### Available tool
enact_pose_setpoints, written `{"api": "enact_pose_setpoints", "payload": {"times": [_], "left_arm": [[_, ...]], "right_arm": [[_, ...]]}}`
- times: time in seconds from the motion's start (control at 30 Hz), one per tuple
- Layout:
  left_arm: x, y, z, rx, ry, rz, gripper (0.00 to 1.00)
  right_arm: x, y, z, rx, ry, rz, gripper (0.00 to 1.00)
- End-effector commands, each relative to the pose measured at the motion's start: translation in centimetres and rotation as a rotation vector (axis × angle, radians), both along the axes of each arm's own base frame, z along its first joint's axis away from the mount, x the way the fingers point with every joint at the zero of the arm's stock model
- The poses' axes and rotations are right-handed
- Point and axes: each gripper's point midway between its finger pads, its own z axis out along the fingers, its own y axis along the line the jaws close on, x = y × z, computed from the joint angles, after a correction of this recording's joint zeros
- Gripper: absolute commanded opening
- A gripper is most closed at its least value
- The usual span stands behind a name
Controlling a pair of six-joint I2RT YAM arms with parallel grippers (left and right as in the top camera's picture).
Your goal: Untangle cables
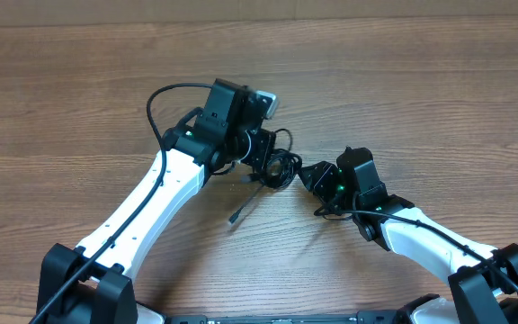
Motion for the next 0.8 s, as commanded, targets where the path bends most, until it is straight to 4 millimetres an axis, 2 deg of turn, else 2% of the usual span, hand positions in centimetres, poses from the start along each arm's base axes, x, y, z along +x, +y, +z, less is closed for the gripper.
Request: {"api": "enact_pose_setpoints", "payload": {"times": [0.0,0.07,0.17,0.2,0.33,0.37,0.4,0.43,0.57,0.6,0.63,0.73,0.77], "left_arm": [[-0.1,-1.1,3.0,-0.130,-0.053,-0.110,0.04],[0.8,-0.4,3.1,-0.125,-0.059,-0.063,0.04],[2.4,2.3,1.7,-0.067,0.026,0.177,0.04],[3.0,4.4,0.4,0.009,0.057,0.328,0.04],[3.2,8.1,-1.9,0.142,0.082,0.540,0.07],[3.1,8.6,-2.3,0.157,0.089,0.563,0.11],[2.9,8.7,-2.6,0.162,0.095,0.567,0.29],[2.8,8.8,-3.1,0.170,0.104,0.566,0.33],[2.2,9.3,-4.7,0.207,0.130,0.573,0.33],[2.1,9.6,-5.1,0.224,0.130,0.582,0.34],[2.2,10.2,-5.8,0.261,0.129,0.600,0.44],[2.6,10.6,-6.9,0.308,0.117,0.586,0.47],[3.1,10.4,-7.8,0.339,0.094,0.524,0.47]], "right_arm": [[0.4,0.2,0.4,-0.004,-0.020,0.007,0.50],[0.4,0.2,0.4,-0.004,-0.020,0.007,0.51],[0.4,0.2,0.4,-0.004,-0.020,0.007,0.51],[0.4,0.2,0.4,-0.004,-0.020,0.007,0.51],[0.4,0.2,0.4,-0.004,-0.020,0.007,0.51],[0.4,0.2,0.4,-0.004,-0.020,0.006,0.51],[0.4,0.2,0.4,-0.004,-0.020,0.007,0.51],[0.4,0.2,0.4,-0.004,-0.020,0.007,0.51],[0.4,0.2,0.4,-0.004,-0.020,0.007,0.51],[0.4,0.2,0.4,-0.004,-0.020,0.007,0.51],[0.4,0.2,0.4,-0.004,-0.020,0.007,0.51],[0.4,0.2,0.4,-0.004,-0.020,0.007,0.51],[0.4,0.2,0.4,-0.004,-0.020,0.007,0.51]]}}
